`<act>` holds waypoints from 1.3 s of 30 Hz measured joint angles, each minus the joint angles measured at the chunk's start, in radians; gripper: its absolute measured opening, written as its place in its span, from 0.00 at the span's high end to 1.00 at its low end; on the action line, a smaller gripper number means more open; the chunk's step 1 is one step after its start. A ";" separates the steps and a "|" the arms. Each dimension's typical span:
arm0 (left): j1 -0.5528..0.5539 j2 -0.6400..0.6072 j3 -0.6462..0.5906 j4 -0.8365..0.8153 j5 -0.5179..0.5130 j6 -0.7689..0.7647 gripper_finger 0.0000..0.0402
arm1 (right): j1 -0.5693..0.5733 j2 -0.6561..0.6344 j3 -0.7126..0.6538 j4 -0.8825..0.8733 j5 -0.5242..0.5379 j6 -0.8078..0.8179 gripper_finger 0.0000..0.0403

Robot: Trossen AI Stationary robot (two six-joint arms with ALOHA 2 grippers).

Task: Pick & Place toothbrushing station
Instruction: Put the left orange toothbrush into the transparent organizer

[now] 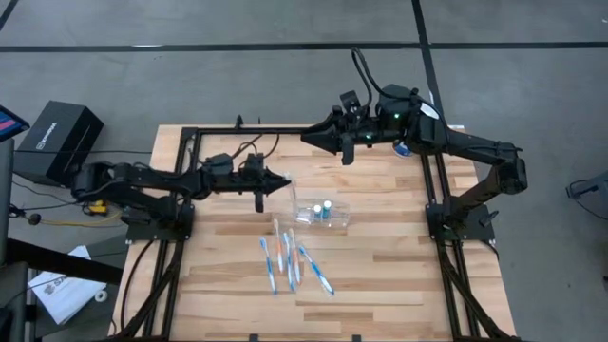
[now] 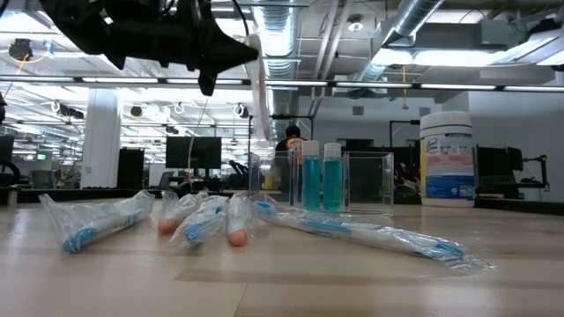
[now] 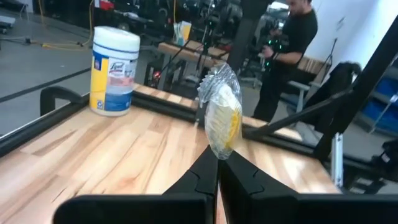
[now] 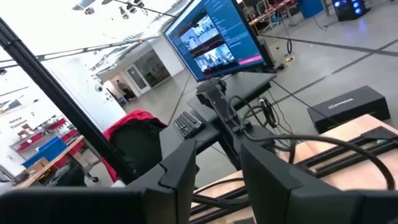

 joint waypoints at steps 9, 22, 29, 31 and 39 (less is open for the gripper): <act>0.001 0.059 0.000 0.023 0.000 0.047 1.00 | 0.002 0.000 0.000 0.000 0.000 0.019 0.71; -0.001 0.189 -0.001 0.051 0.041 0.062 1.00 | 0.020 0.000 0.000 -0.015 -0.001 0.027 0.71; -0.001 0.268 -0.001 0.083 0.078 0.028 0.99 | 0.040 0.000 0.000 -0.015 -0.002 0.024 0.71; 0.000 0.279 -0.001 0.085 0.108 0.009 0.98 | 0.042 0.000 0.000 -0.015 -0.002 0.019 0.71; -0.001 0.282 -0.001 0.081 0.148 -0.037 0.86 | 0.041 0.000 0.000 -0.015 -0.028 0.011 0.71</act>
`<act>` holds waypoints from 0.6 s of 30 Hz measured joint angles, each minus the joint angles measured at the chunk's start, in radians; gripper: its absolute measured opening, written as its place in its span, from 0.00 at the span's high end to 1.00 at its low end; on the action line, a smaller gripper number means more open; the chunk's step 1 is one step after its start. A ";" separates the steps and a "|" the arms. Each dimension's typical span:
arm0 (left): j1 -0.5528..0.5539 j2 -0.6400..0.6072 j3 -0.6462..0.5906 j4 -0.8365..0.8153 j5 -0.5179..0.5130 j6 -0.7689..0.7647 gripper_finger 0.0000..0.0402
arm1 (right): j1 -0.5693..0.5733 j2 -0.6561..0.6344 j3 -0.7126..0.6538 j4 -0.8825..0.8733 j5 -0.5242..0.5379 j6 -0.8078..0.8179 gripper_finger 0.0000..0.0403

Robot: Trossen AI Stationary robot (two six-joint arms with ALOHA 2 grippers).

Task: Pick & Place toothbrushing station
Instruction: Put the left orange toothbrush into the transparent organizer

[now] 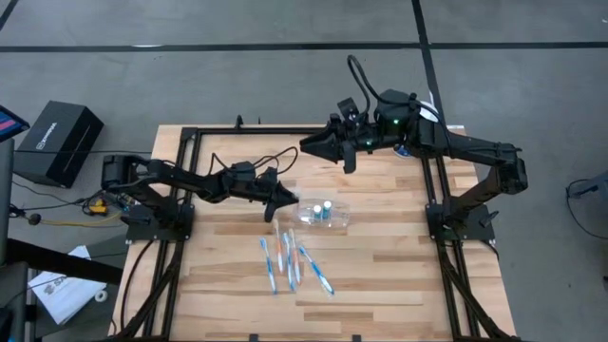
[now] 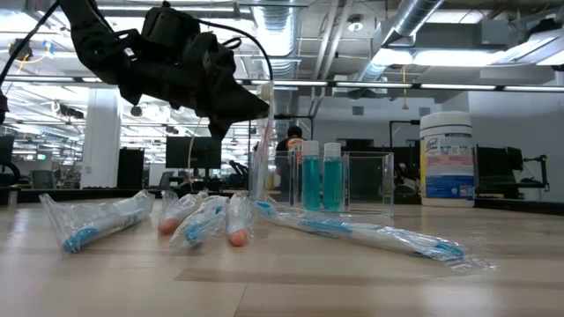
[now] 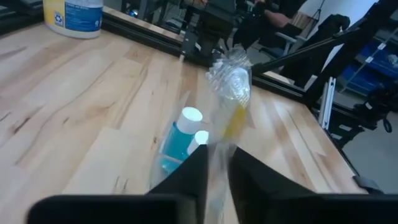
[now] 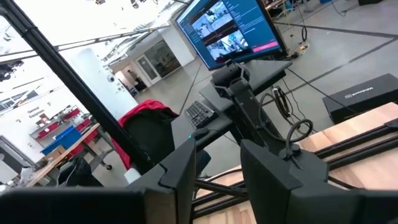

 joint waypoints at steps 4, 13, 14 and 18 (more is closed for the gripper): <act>0.000 0.000 0.000 0.002 0.000 -0.006 0.73 | 0.000 0.000 0.000 0.000 -0.003 -0.006 0.71; 0.000 0.000 -0.001 0.023 0.027 -0.045 0.47 | 0.001 0.000 0.000 0.000 -0.046 -0.012 0.71; 0.004 0.000 -0.001 0.023 0.026 -0.035 0.46 | 0.001 0.000 0.000 0.000 -0.048 -0.014 0.71; 0.043 0.000 -0.001 0.022 0.017 -0.017 0.43 | 0.001 0.000 0.000 0.000 -0.049 -0.022 0.71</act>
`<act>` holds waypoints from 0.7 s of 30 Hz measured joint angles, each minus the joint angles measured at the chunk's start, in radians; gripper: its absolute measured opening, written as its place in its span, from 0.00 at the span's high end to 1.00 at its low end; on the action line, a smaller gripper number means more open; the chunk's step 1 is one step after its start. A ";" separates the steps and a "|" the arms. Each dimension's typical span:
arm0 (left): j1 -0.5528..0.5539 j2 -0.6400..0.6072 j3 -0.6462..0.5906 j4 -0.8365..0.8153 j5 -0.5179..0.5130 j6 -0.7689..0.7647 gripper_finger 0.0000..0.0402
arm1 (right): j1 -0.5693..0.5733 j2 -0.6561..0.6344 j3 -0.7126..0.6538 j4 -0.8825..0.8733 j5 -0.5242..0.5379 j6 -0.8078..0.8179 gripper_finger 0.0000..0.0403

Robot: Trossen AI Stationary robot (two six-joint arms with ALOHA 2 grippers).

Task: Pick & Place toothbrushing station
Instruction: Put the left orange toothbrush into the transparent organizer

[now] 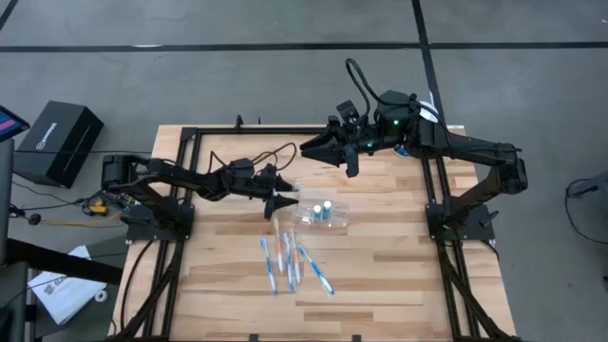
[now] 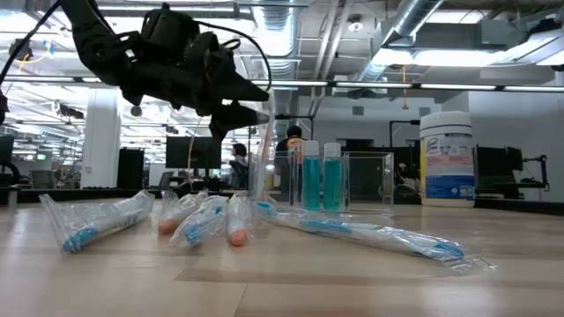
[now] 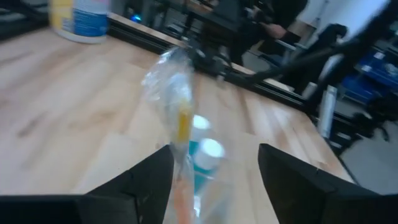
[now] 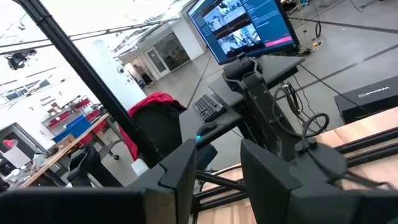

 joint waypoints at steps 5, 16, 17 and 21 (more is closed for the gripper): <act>0.083 0.000 0.000 0.000 0.008 0.020 0.43 | 0.000 0.000 0.000 0.000 -0.003 0.000 0.71; 0.156 -0.119 -0.001 -0.167 0.055 0.072 0.45 | -0.013 0.000 0.000 0.007 -0.009 -0.017 0.71; 0.166 -0.135 -0.001 -0.210 0.048 0.067 0.45 | -0.018 0.000 0.000 0.009 -0.015 -0.018 0.71; 0.215 -0.196 -0.001 -0.456 0.037 -0.141 0.46 | -0.037 0.000 0.000 0.038 -0.051 -0.018 0.71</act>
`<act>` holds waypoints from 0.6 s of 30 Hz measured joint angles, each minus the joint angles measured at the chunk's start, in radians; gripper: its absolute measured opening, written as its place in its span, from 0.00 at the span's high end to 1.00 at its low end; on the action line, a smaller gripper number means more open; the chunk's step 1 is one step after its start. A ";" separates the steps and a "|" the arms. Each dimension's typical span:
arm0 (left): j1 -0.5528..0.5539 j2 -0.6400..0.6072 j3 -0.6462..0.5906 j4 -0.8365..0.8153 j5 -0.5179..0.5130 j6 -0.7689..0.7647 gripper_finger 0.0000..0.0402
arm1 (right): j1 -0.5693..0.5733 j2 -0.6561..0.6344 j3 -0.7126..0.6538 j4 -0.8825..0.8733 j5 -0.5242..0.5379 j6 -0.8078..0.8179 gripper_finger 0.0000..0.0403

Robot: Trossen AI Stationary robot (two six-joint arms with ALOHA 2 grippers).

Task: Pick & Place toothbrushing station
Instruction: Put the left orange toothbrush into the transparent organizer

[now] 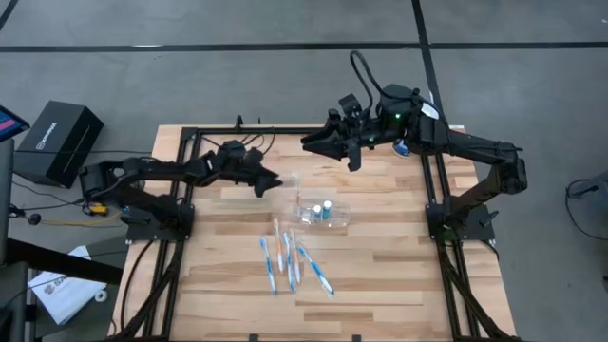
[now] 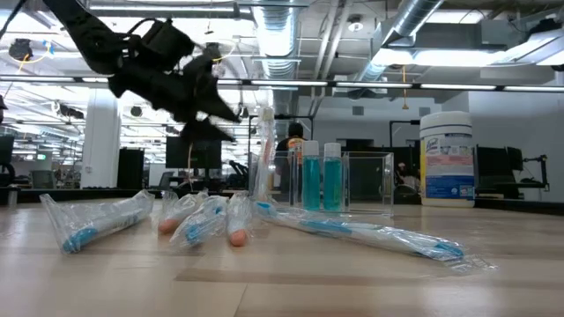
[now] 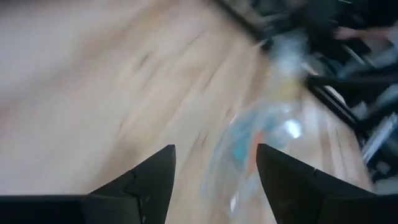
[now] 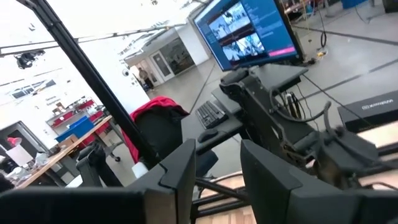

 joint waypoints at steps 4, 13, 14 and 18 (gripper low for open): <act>-0.018 -0.039 0.000 -0.175 0.022 -0.213 0.46 | -0.007 0.000 0.000 0.029 -0.001 -0.017 0.71; -0.185 -0.052 0.000 -0.285 -0.039 -0.525 0.49 | -0.006 0.000 0.000 0.069 -0.006 -0.082 0.71; -0.200 -0.052 0.000 -0.313 -0.044 -0.538 0.49 | -0.004 0.000 0.000 0.070 -0.006 -0.086 0.71; -0.229 -0.052 0.000 -0.386 -0.047 -0.581 0.49 | -0.003 0.000 0.000 0.070 -0.011 -0.091 0.71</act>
